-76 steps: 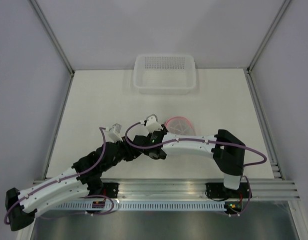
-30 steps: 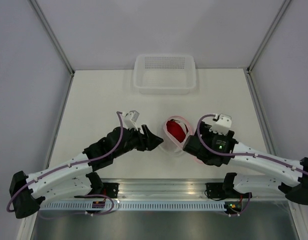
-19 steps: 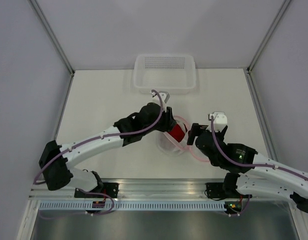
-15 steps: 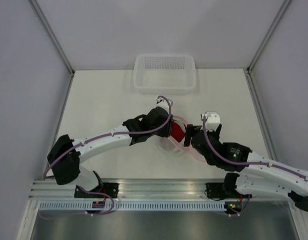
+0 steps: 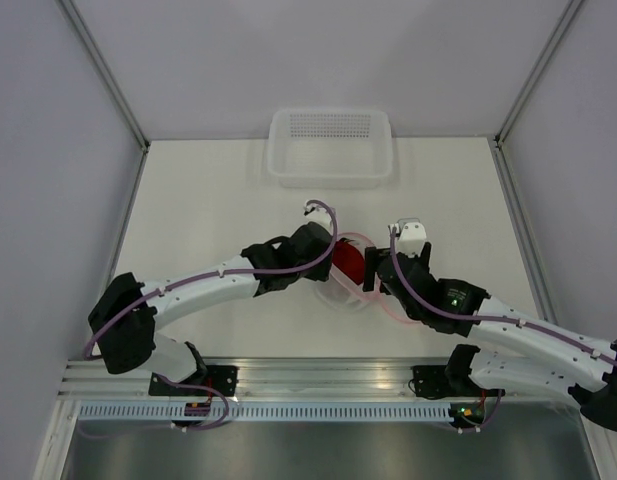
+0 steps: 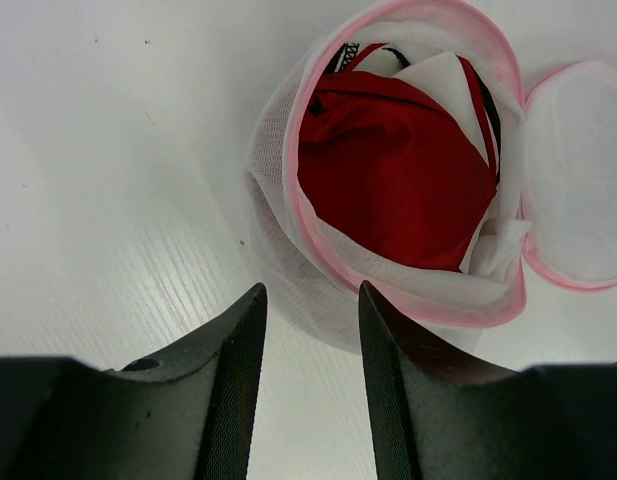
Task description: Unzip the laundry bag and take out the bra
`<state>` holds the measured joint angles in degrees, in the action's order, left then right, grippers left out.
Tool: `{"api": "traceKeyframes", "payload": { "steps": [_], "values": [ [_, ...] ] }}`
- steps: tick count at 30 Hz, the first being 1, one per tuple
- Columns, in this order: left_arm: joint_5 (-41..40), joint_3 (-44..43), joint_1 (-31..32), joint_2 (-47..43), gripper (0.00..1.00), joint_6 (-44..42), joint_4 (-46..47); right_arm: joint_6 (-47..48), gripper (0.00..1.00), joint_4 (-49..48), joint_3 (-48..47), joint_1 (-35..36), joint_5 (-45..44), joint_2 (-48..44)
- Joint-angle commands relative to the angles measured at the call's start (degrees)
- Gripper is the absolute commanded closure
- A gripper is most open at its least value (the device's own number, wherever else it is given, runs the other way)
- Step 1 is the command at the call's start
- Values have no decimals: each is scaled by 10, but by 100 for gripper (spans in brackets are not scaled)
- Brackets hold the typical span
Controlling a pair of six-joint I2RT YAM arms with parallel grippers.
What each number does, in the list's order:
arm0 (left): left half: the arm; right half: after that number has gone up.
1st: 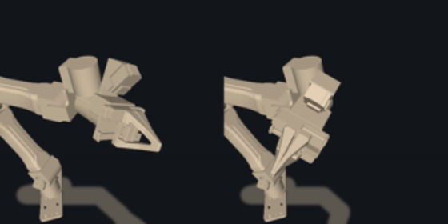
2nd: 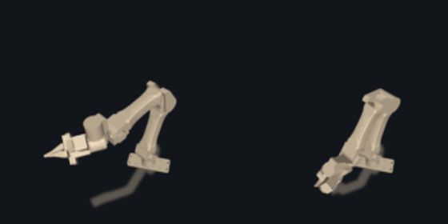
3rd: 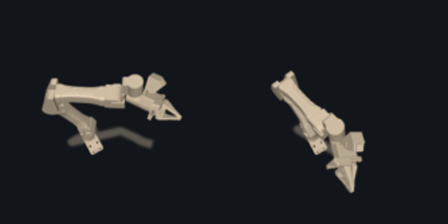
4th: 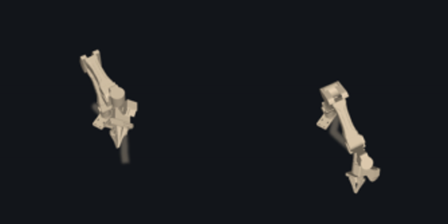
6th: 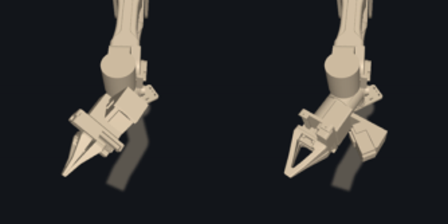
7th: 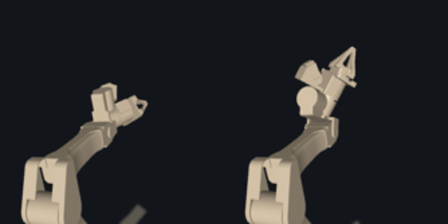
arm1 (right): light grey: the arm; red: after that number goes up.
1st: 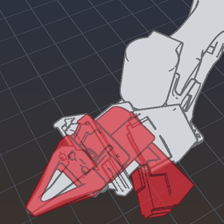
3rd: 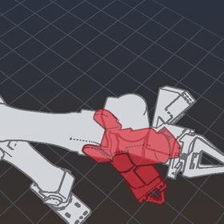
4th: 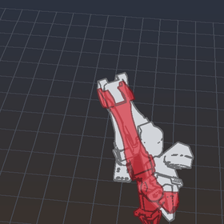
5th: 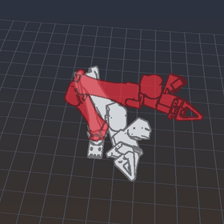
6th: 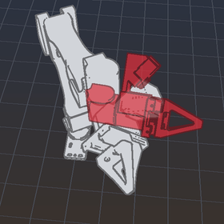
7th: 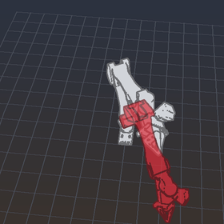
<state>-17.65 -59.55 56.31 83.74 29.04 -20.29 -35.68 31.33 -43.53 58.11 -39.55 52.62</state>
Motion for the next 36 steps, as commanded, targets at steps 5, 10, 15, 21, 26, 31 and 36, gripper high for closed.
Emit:
{"api": "traceKeyframes", "payload": {
  "steps": [5, 10, 15, 21, 26, 31, 36],
  "values": [
    [-19, 29, -4, 19, 52, 5, 72, 49, 7, -71, 9, -31, 53, 41],
    [-4, 44, -5, 34, 66, 10, 107, 104, 10, -130, 5, -77, 128, 79],
    [14, 62, -4, 29, 98, 25, 124, 139, 16, -163, -29, -124, 220, 148],
    [24, 97, -5, 12, 98, 37, 151, 163, 25, -197, -51, -128, 301, 229],
    [25, 103, -5, 12, 98, 40, 157, 165, 29, -202, -51, -128, 295, 249],
    [30, 108, -6, 9, 98, 43, 164, 178, 27, -209, -51, -128, 287, 302],
    [27, 113, -6, 5, 98, 44, 165, 183, 26, -215, -61, -128, 315, 367]
  ]
}}
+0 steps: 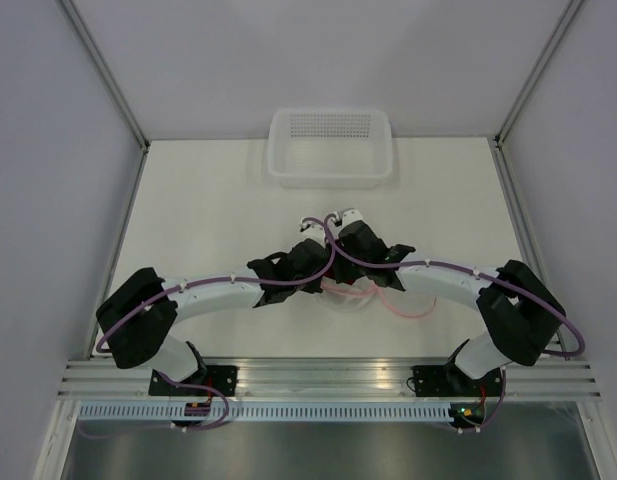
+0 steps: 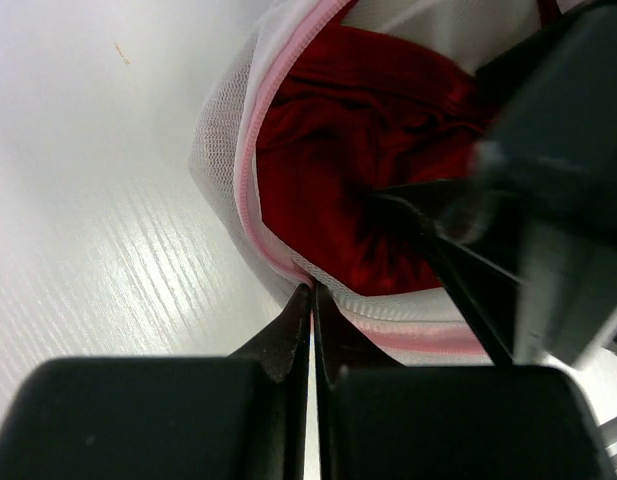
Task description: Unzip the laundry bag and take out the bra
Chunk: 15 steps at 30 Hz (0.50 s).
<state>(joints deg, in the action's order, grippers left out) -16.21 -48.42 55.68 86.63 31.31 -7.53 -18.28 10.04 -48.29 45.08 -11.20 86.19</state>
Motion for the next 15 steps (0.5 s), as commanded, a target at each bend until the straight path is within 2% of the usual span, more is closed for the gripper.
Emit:
{"api": "traceKeyframes", "payload": {
  "steps": [1, 3, 4, 7, 11, 15],
  "values": [
    [12, 3, 0, -26, 98, 21, 37, 5, 29, 0, -13, 2, 39, 35],
    [9, 7, 0, -31, 98, 21, 38, 4, 36, -5, -6, 2, 50, 37],
    [7, 9, 0, -32, 98, 22, 39, 4, 46, -7, -3, 2, 54, 38],
    [7, 13, -2, -31, 98, 24, 41, 3, 62, -4, 3, 3, 54, 39],
    [13, 16, -3, -30, 98, 30, 45, -2, 100, 2, 6, 2, 55, 44],
    [12, 22, -3, -32, 98, 34, 45, -3, 100, 9, 8, 3, 70, 7]
  ]
}}
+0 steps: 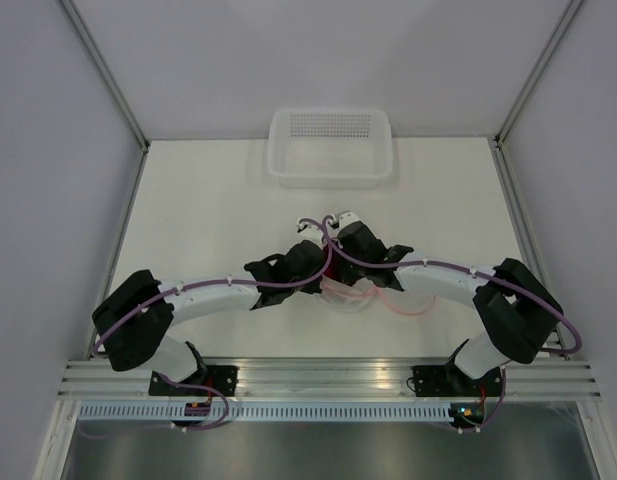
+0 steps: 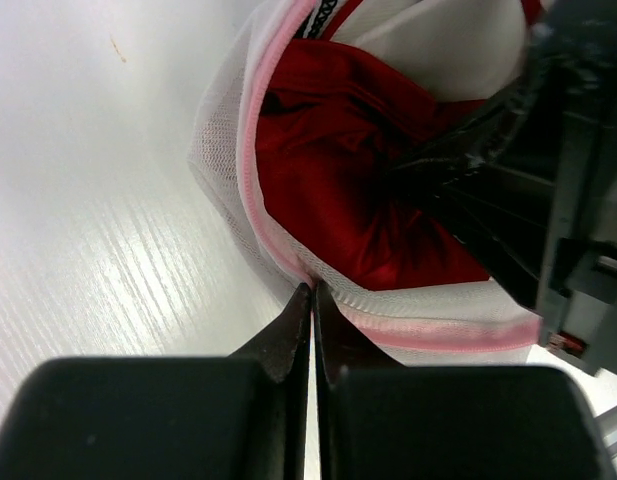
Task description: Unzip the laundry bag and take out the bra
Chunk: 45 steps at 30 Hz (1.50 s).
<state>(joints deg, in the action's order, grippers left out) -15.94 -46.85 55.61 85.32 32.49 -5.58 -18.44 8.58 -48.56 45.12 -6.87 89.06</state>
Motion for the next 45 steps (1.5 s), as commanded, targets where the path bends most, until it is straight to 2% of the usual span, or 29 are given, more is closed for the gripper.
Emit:
{"api": "traceKeyframes", "payload": {
  "steps": [1, 8, 15, 17, 23, 26, 30, 34, 40, 45],
  "values": [
    [9, 8, -2, -21, 98, 22, 25, -2, 100, 22, 13, 2, 32, -37],
    [0, 11, -4, -23, 98, 28, 20, -20, 100, 29, 22, 1, 93, -217],
    [-16, 11, -7, -43, 98, 36, 8, -38, 99, 61, 18, 1, 139, -314],
    [-18, 13, -8, -49, 98, 42, 6, -47, 100, 63, 17, 1, 130, -339],
    [1, 19, -8, -66, 98, 43, 5, -65, 99, -28, 14, 1, 78, -441],
    [7, 24, -8, -68, 98, 46, 6, -51, 100, -21, -47, 1, 72, -437],
    [19, 33, -8, -85, 98, 54, 5, -10, 100, 0, -122, 1, 18, -398],
    [35, 47, -8, -113, 98, 61, 5, 26, 100, -18, -185, 1, -43, -362],
    [66, 62, -8, -147, 98, 69, -4, 90, 100, -36, -310, -3, -110, -238],
    [92, 71, -8, -169, 98, 72, -7, 123, 100, -74, -392, -32, -120, -159]
  ]
}}
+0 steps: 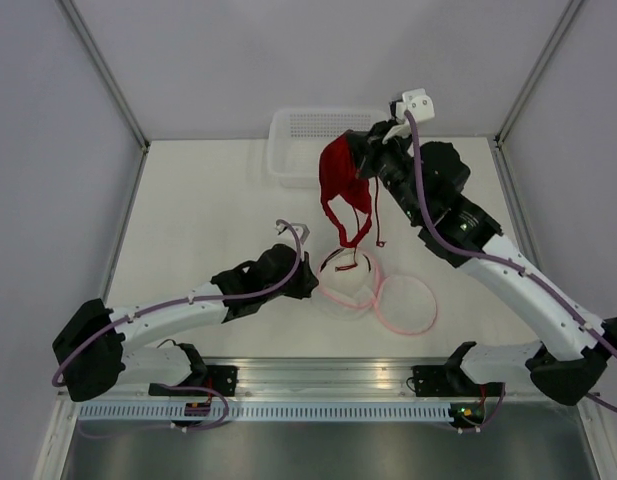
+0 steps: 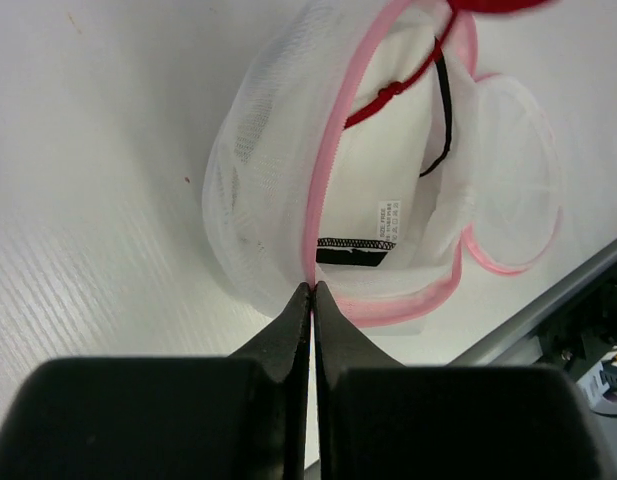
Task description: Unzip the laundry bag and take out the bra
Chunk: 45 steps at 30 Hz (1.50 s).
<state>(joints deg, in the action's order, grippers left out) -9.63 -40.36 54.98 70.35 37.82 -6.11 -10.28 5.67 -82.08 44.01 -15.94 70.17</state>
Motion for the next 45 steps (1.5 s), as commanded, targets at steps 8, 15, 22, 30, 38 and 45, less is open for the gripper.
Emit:
{"api": "traceKeyframes", "payload": {
  "steps": [8, 15, 22, 30, 38, 45],
  "values": [
    [52, 19, -1, -47, 98, 24, -14, 51, 100, -80, -234, -86, -15, 198],
    [66, 29, -2, -72, 98, 36, -22, 47, 100, -143, -379, -149, 10, 344],
    [87, 32, -1, -74, 98, 55, -30, 46, 100, -249, -543, -179, 14, 491],
    [90, 33, -1, -71, 98, 62, -36, -50, 100, -289, -629, -233, -2, 612],
    [78, 32, -1, -67, 98, 62, -40, -53, 100, -227, -511, -238, 19, 664],
    [72, 31, -1, -59, 98, 64, -34, -51, 100, -118, -466, -237, 28, 696]
  ]
}}
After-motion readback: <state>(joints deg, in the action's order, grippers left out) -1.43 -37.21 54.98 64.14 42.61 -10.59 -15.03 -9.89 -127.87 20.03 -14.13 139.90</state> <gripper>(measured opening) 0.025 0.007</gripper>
